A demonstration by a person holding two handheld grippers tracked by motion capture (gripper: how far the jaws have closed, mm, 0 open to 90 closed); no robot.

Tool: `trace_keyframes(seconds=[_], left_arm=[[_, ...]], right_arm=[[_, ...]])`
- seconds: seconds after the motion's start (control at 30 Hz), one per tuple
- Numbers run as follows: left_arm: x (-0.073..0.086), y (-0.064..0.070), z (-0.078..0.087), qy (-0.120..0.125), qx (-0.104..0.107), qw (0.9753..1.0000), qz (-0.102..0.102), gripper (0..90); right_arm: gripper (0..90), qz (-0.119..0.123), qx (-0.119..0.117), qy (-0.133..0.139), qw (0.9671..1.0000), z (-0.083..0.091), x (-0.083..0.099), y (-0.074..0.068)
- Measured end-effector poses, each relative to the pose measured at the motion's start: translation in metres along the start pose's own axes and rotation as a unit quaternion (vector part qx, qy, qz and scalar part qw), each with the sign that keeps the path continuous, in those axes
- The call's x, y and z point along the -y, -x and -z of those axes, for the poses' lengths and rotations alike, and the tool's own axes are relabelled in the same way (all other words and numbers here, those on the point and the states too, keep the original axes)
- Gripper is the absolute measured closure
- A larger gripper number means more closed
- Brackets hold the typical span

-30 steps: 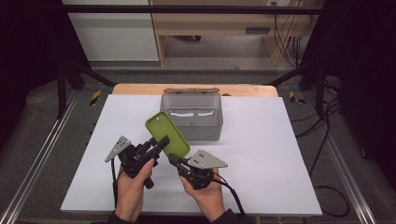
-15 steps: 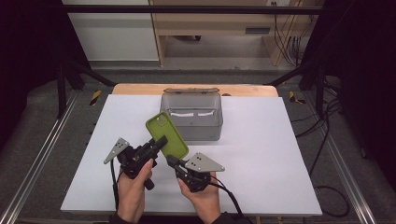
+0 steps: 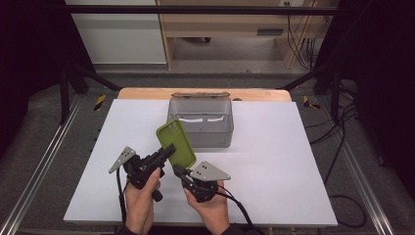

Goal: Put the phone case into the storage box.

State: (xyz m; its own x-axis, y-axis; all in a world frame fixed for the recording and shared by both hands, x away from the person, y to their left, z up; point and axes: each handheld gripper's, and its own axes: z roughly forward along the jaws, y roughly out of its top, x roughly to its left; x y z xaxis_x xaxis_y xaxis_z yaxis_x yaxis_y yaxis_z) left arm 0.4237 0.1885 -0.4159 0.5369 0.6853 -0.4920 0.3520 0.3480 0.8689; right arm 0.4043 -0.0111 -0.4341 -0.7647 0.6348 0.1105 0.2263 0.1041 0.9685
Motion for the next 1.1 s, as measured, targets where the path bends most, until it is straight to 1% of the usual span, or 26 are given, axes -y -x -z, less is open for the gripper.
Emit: trace_keyframes(seconds=[0.07, 0.17, 0.23, 0.3, 0.37, 0.47, 0.53, 0.63, 0.7, 0.77, 0.83, 0.93, 1.03, 1.1], left_arm=[[0.001, -0.002, -0.001, -0.003, 0.0, 1.0, 0.002, 77.5], [-0.001, -0.003, 0.001, 0.0, -0.011, 0.9999, -0.013, 77.5], [-0.003, -0.004, 0.003, 0.003, -0.017, 0.9997, -0.018, 77.5], [-0.004, -0.006, 0.004, 0.006, -0.024, 0.9994, -0.024, 77.5], [-0.006, -0.008, 0.006, 0.008, -0.031, 0.999, -0.03, 77.5], [-0.008, -0.01, 0.008, 0.012, -0.038, 0.9984, -0.039, 77.5], [-0.01, -0.011, 0.009, 0.013, -0.046, 0.9976, -0.05, 77.5], [-0.011, -0.011, 0.01, 0.014, -0.055, 0.9963, -0.064, 77.5], [-0.012, -0.012, 0.011, 0.014, -0.059, 0.9955, -0.073, 77.5], [-0.013, -0.012, 0.012, 0.014, -0.062, 0.995, -0.077, 77.5], [-0.013, -0.014, 0.012, 0.013, -0.064, 0.9949, -0.077, 77.5], [-0.014, -0.015, 0.012, 0.012, -0.065, 0.9949, -0.077, 77.5], [-0.015, -0.017, 0.013, 0.011, -0.066, 0.9948, -0.076, 77.5], [-0.017, -0.017, 0.015, 0.013, -0.07, 0.9939, -0.085, 77.5]], right_arm=[[86.2, 0.002, -0.003, -0.004, 1.0, -0.001, 0.001, 0.001], [82.5, 0.018, 0.001, -0.01, 0.9998, -0.001, 0.001, 0.0], [80.8, 0.023, 0.002, -0.009, 0.9997, 0.0, -0.001, 0.0], [78.9, 0.035, 0.01, -0.01, 0.9993, 0.001, -0.002, 0.0], [77.2, 0.04, 0.015, -0.009, 0.999, 0.003, -0.004, 0.001], [72.4, 0.048, 0.029, -0.011, 0.9984, 0.005, -0.006, 0.005], [68.6, 0.054, 0.043, -0.012, 0.9976, 0.006, -0.006, 0.007], [60.0, 0.06, 0.052, -0.02, 0.9967, 0.004, -0.004, 0.006], [53.5, 0.057, 0.055, -0.022, 0.9966, 0.003, -0.003, 0.008], [49.4, 0.051, 0.06, -0.021, 0.9967, 0.003, -0.003, 0.011], [44.3, 0.045, 0.065, -0.012, 0.9968, 0.004, -0.004, 0.015], [37.8, 0.044, 0.071, 0.003, 0.9965, 0.006, -0.006, 0.024], [32.1, 0.037, 0.074, -0.006, 0.9965, 0.008, -0.007, 0.032], [28.6, 0.032, 0.076, -0.012, 0.9965, 0.01, -0.008, 0.037]])
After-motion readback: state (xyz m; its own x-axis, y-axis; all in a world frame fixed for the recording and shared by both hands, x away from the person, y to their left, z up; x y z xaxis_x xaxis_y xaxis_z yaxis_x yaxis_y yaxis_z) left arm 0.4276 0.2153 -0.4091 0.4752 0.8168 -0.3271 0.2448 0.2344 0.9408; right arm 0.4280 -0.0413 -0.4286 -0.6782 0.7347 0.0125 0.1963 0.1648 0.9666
